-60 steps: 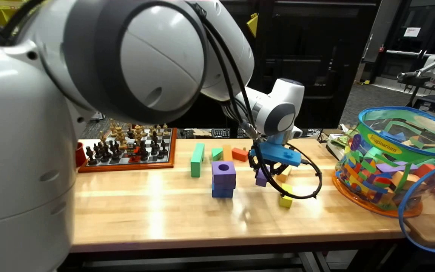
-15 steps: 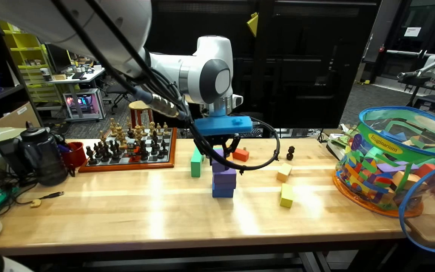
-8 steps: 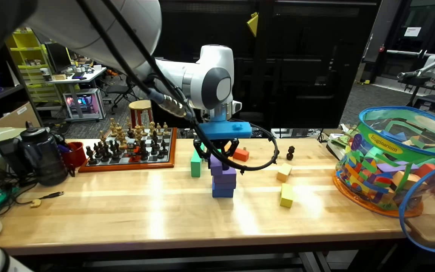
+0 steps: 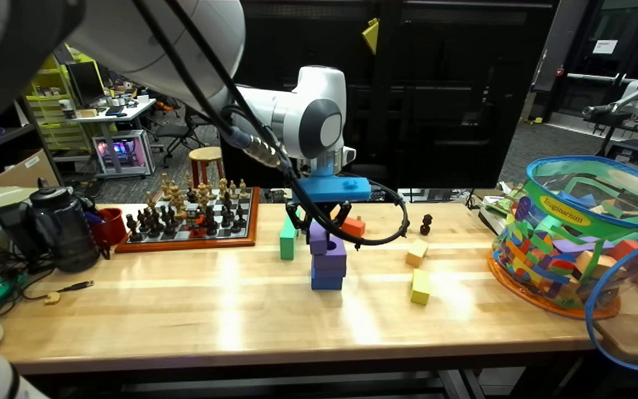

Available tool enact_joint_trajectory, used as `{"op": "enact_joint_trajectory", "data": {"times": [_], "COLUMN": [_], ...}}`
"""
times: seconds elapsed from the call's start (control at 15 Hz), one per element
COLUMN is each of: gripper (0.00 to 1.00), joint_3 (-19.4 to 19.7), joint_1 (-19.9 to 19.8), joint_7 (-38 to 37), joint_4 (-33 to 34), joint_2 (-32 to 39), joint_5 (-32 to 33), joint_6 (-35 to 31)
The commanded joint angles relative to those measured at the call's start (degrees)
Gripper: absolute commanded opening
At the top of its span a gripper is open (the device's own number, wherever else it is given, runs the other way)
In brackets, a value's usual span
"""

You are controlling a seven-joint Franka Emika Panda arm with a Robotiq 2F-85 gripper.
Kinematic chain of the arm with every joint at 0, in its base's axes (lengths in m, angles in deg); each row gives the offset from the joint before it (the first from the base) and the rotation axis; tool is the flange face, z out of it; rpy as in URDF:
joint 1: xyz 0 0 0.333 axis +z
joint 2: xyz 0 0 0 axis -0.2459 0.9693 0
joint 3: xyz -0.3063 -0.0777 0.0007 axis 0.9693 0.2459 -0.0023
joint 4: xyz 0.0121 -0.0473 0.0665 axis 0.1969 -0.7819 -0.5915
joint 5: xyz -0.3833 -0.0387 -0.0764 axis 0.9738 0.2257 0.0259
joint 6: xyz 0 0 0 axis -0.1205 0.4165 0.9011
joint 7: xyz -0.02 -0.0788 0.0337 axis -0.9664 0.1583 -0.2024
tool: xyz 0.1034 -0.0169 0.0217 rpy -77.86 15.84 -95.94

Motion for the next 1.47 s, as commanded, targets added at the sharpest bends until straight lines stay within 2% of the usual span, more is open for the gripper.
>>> {"op": "enact_joint_trajectory", "data": {"times": [0.0,1.2,1.27,1.33,1.4], "gripper": [0.16,0.16,0.66,0.67,0.72], "joint_3": [-0.06,1.27,1.26,1.28,1.31], "joint_1": [-0.07,-1.36,-1.46,-1.55,-1.61], "joint_7": [1.50,2.30,1.93,2.10,2.20], "joint_4": [1.47,2.62,2.70,2.79,2.91], "joint_2": [0.09,1.47,1.69,1.87,2.02], "joint_5": [-0.84,-1.04,-0.95,-0.83,-0.97], "joint_6": [1.14,1.59,1.37,1.30,1.34]}}
